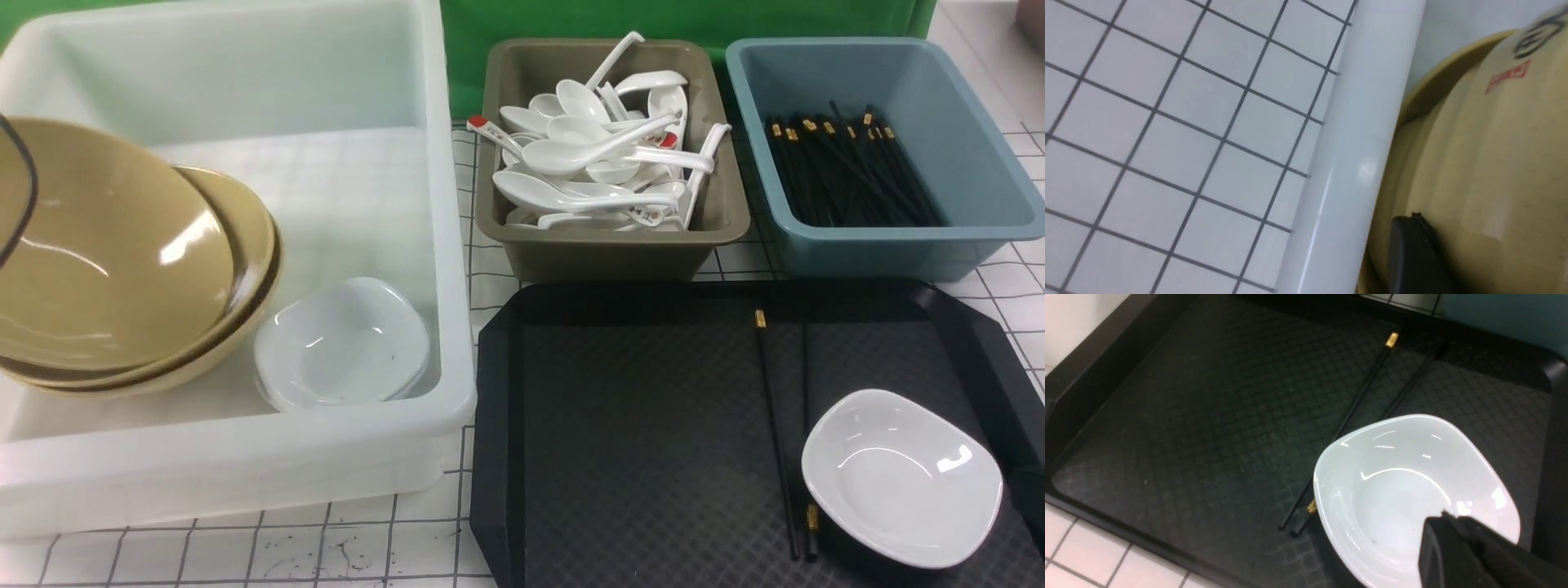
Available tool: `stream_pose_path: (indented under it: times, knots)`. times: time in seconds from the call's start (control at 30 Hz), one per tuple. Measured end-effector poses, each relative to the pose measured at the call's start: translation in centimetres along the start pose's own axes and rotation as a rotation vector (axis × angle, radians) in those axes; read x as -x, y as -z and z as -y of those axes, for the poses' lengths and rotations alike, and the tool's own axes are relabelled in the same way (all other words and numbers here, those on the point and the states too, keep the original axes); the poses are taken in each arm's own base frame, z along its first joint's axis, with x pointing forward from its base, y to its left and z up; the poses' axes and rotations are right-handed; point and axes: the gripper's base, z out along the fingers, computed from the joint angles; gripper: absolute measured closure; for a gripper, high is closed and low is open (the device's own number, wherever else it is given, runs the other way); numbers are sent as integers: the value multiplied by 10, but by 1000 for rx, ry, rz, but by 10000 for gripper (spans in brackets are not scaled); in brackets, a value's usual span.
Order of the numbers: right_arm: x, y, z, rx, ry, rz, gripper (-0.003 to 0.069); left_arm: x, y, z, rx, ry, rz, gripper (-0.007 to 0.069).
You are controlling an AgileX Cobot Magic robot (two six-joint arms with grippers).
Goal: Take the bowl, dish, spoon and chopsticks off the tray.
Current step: Use the left arm to put the noodle bowl into the large storage box on the left, then use the right arm to grab the plate
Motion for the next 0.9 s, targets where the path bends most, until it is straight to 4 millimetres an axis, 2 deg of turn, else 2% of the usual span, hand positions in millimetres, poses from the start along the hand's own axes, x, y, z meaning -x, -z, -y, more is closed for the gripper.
stream_pose_path:
  times: [0.03, 0.13, 0.2, 0.3, 0.4, 0.43, 0.47, 0.57, 0.63, 0.7, 0.77, 0.8, 0.83, 0.87, 0.9]
  knots:
    - [0, 0, 0, 0, 0, 0, 610, 0, 0, 0, 0, -1, 2, 428]
    - [0, 0, 0, 0, -1, 0, 607, -1, -8, 13, -8, -40, -21, 271]
    - [-1, -1, 0, -3, -14, 3, 604, -4, -8, 19, -2, -64, -45, 193]
    - [-6, -5, 1, -9, -65, -1, 591, -4, 3, 28, 25, -83, -55, 111]
    - [-10, -10, 1, -2, -104, -43, 554, -1, 31, 40, 57, -99, -16, 81]
    - [-10, -12, 1, 5, -133, -77, 523, 0, 48, 48, 61, -107, 18, 88]
    - [-10, -13, 1, 10, -145, -97, 507, 0, 55, 52, 61, -119, 35, 100]
    - [-1, -18, 1, 30, -231, -203, 411, -6, 92, 75, 34, -187, 135, 199]
    - [9, -23, 4, 29, -245, -256, 352, -14, 113, 95, -4, -261, 198, 302]
    - [23, -33, 10, 3, -228, -310, 291, -26, 138, 116, -54, -354, 271, 451]
    - [32, -45, 19, -51, -214, -360, 253, -40, 156, 132, -104, -451, 319, 565]
    - [37, -54, 24, -86, -238, -395, 224, -48, 163, 139, -130, -489, 337, 589]
    - [37, -54, 24, -86, -238, -395, 224, -49, 162, 140, -134, -495, 333, 599]
    - [43, -67, 32, -131, -230, -442, 196, -66, 171, 148, -180, -550, 360, 620]
    - [45, -77, 37, -158, -224, -478, 182, -75, 172, 151, -201, -569, 372, 626]
